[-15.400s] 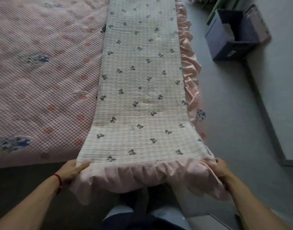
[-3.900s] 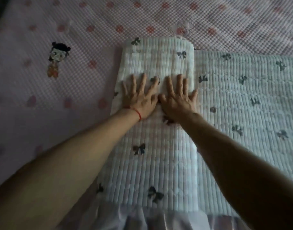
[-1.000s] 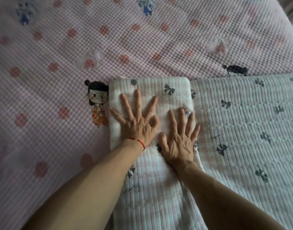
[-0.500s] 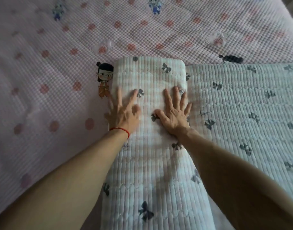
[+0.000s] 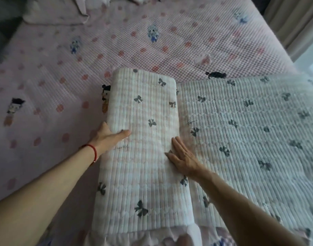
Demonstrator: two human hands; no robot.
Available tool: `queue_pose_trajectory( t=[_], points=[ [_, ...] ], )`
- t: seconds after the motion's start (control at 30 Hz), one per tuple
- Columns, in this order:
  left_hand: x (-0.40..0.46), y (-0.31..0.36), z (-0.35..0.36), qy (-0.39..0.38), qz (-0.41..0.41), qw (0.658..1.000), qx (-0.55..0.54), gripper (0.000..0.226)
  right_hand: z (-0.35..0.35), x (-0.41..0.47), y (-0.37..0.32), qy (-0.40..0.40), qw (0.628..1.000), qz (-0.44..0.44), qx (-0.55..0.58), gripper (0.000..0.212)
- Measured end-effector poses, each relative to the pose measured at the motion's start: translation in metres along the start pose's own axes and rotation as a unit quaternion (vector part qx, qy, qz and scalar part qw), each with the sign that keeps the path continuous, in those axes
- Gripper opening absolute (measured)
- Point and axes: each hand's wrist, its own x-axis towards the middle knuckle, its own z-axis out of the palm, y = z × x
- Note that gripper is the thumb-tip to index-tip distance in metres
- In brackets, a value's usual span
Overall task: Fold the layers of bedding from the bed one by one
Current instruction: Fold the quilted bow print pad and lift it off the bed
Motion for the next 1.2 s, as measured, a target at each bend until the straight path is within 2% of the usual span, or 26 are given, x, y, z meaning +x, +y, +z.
queue_pose_trajectory(
  t=[0.07, 0.13, 0.2, 0.3, 0.37, 0.47, 0.5, 0.57, 0.63, 0.67, 0.7, 0.8, 0.87, 0.93, 1.03, 1.1, 1.13, 1.2],
  points=[
    [-0.021, 0.024, 0.005, -0.020, 0.028, 0.999, 0.003, 0.114, -0.015, -0.017, -0.005, -0.004, 0.996, 0.017, 0.085, 0.063],
    [-0.041, 0.054, 0.016, -0.029, 0.066, 0.997, -0.008, 0.110, -0.027, -0.036, -0.006, -0.015, 0.985, 0.026, 0.170, 0.044],
    [-0.061, 0.089, 0.039, -0.008, 0.093, 0.996, -0.007, 0.100, -0.043, -0.060, -0.005, -0.017, 0.968, 0.041, 0.248, 0.052],
    [-0.087, 0.143, 0.088, 0.033, 0.133, 0.991, 0.000, 0.071, -0.072, -0.089, 0.005, -0.032, 0.933, 0.083, 0.348, 0.063],
    [-0.101, 0.176, 0.129, 0.028, 0.153, 0.988, 0.005, 0.072, -0.095, -0.112, 0.013, -0.034, 0.918, 0.084, 0.385, 0.061],
    [-0.116, 0.217, 0.204, 0.017, 0.196, 0.977, 0.079, 0.089, -0.136, -0.144, 0.026, 0.051, 0.873, 0.068, 0.480, 0.048],
    [-0.121, 0.226, 0.231, -0.001, 0.210, 0.972, 0.103, 0.088, -0.149, -0.153, 0.041, 0.084, 0.854, 0.064, 0.509, 0.045],
    [-0.123, 0.230, 0.278, -0.066, 0.232, 0.962, 0.127, 0.074, -0.167, -0.169, 0.068, 0.093, 0.847, 0.069, 0.519, 0.048],
    [-0.125, 0.218, 0.326, -0.169, 0.240, 0.944, 0.153, 0.065, -0.180, -0.189, 0.111, 0.093, 0.860, 0.154, 0.478, 0.069],
    [-0.125, 0.203, 0.335, -0.216, 0.244, 0.929, 0.175, 0.065, -0.180, -0.193, 0.124, 0.100, 0.877, 0.204, 0.423, 0.080],
    [-0.125, 0.192, 0.350, -0.245, 0.253, 0.917, 0.190, 0.065, -0.186, -0.197, 0.141, 0.102, 0.891, 0.246, 0.368, 0.082],
    [-0.124, 0.160, 0.358, -0.250, 0.255, 0.922, 0.148, 0.065, -0.198, -0.188, 0.152, 0.033, 0.927, 0.273, 0.256, 0.050],
    [-0.123, 0.157, 0.353, -0.250, 0.259, 0.927, 0.109, 0.067, -0.209, -0.174, 0.145, 0.007, 0.951, 0.291, 0.104, 0.037],
    [-0.117, 0.157, 0.340, -0.204, 0.306, 0.921, 0.130, 0.064, -0.217, -0.155, 0.129, 0.012, 0.964, 0.259, -0.059, 0.042],
    [-0.076, 0.171, 0.316, 0.000, 0.398, 0.898, 0.190, 0.055, -0.226, -0.119, 0.096, 0.126, 0.966, 0.197, -0.114, 0.073],
    [-0.035, 0.188, 0.299, 0.087, 0.371, 0.890, 0.251, 0.057, -0.227, -0.085, 0.079, 0.171, 0.965, 0.147, -0.136, 0.081],
    [-0.014, 0.195, 0.292, 0.105, 0.337, 0.892, 0.284, 0.058, -0.226, -0.066, 0.078, 0.172, 0.965, 0.127, -0.152, 0.080],
    [0.021, 0.200, 0.292, 0.092, 0.296, 0.894, 0.323, 0.058, -0.217, -0.030, 0.089, 0.161, 0.966, 0.112, -0.170, 0.075]
  ],
)
